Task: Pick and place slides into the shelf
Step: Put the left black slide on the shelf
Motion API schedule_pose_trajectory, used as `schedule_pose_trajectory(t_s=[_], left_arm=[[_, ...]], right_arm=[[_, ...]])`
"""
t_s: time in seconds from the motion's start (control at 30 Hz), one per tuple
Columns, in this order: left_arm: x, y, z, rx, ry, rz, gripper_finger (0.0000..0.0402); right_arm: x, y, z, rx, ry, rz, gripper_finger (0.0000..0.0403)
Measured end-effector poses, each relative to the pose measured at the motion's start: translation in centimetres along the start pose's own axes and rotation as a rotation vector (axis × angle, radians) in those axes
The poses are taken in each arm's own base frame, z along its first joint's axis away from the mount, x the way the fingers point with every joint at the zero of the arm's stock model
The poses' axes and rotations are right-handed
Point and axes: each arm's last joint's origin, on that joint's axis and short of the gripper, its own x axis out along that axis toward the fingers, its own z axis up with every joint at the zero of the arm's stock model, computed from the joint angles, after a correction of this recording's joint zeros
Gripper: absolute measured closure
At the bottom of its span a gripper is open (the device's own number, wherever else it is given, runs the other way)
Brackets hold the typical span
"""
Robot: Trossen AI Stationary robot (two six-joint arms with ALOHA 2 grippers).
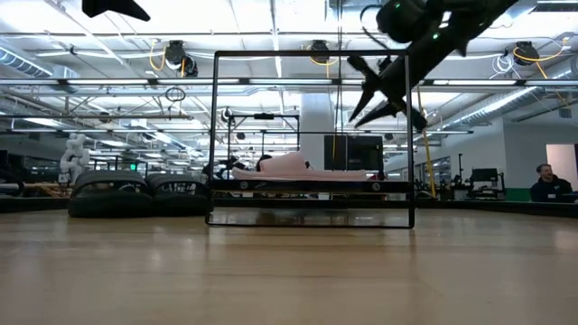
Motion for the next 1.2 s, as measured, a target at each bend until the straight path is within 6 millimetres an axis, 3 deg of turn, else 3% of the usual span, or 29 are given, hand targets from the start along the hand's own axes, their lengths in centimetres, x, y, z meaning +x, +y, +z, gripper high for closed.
schedule_pose_trajectory(t_s=[0.23, 0.4, 0.57, 0.77, 0.9, 1.2], left_arm=[[0.3, -0.1, -0.5, -0.033, 0.109, -0.056, 0.0117], [1.6, 0.2, -1.6, -0.003, 0.277, 0.063, 0.0117], [4.1, 1.5, -2.9, -0.045, 0.415, 0.209, 0.0117], [8.2, 5.0, -5.8, -0.158, 0.574, 0.334, 0.0117], [10.8, 7.5, -7.2, -0.25, 0.603, 0.224, 0.0117], [13.1, 12.1, -7.3, -0.26, 0.65, 0.173, 0.0117]], right_arm=[[-3.8, 1.2, 0.9, -0.066, -0.083, 0.245, 0.0348], [-6.4, 2.1, 1.6, -0.168, -0.111, 0.496, 0.0348], [-8.2, 2.5, 1.8, -0.257, -0.085, 0.635, 0.0348], [-9.2, 2.7, 1.7, -0.352, -0.011, 0.742, 0.0348], [-9.4, 2.7, 1.5, -0.377, 0.042, 0.786, 0.0348], [-9.4, 2.7, 1.4, -0.374, 0.087, 0.804, 0.0348]])
